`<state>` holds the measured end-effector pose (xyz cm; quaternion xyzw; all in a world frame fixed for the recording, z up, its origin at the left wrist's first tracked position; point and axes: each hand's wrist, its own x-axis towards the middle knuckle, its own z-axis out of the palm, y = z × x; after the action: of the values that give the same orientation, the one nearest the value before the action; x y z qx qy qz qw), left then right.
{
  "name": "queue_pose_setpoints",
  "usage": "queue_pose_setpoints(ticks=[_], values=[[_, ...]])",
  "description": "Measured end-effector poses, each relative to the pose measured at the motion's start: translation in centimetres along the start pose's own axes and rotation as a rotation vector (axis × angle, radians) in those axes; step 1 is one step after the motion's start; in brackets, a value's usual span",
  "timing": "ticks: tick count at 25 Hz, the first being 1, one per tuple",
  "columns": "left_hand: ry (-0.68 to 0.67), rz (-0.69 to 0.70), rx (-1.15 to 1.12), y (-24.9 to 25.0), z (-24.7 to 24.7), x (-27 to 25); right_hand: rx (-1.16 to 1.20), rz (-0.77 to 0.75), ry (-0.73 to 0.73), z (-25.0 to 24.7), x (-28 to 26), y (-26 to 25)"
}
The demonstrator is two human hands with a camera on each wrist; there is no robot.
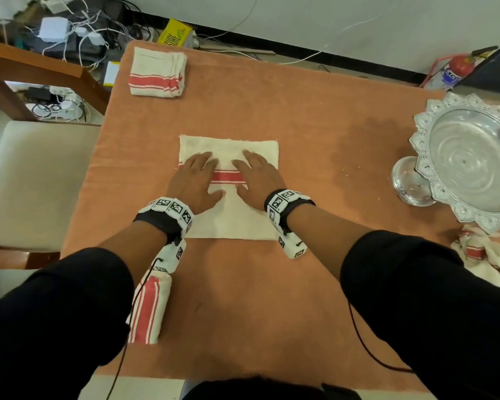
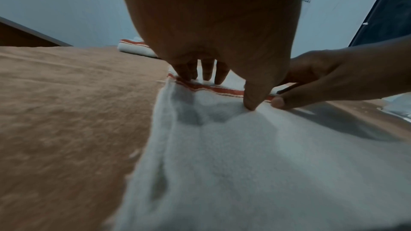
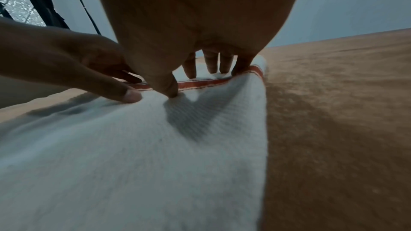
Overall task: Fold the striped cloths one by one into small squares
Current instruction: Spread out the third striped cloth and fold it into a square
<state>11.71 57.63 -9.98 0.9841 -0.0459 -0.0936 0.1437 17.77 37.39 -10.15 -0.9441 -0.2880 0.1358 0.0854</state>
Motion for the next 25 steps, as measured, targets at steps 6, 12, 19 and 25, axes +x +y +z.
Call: queue_pose_setpoints(ticks=[6, 12, 19, 25], values=[[0.065, -0.020, 0.006, -2.0, -0.5, -0.5, 0.000, 0.005, 0.079, 0.0, -0.9, 3.5], [0.068, -0.074, 0.064, -0.1, -2.5, 1.8, 0.049, 0.074, 0.084, -0.8, -0.8, 3.1], [0.082, 0.076, 0.096, 4.1, -3.3, 5.2, 0.367, 0.455, 0.200, -0.6, -3.2, 4.2], [0.026, -0.115, 0.148, 0.5, -3.7, 6.9, 0.591, 0.538, 0.156, -1.8, -1.4, 6.0]])
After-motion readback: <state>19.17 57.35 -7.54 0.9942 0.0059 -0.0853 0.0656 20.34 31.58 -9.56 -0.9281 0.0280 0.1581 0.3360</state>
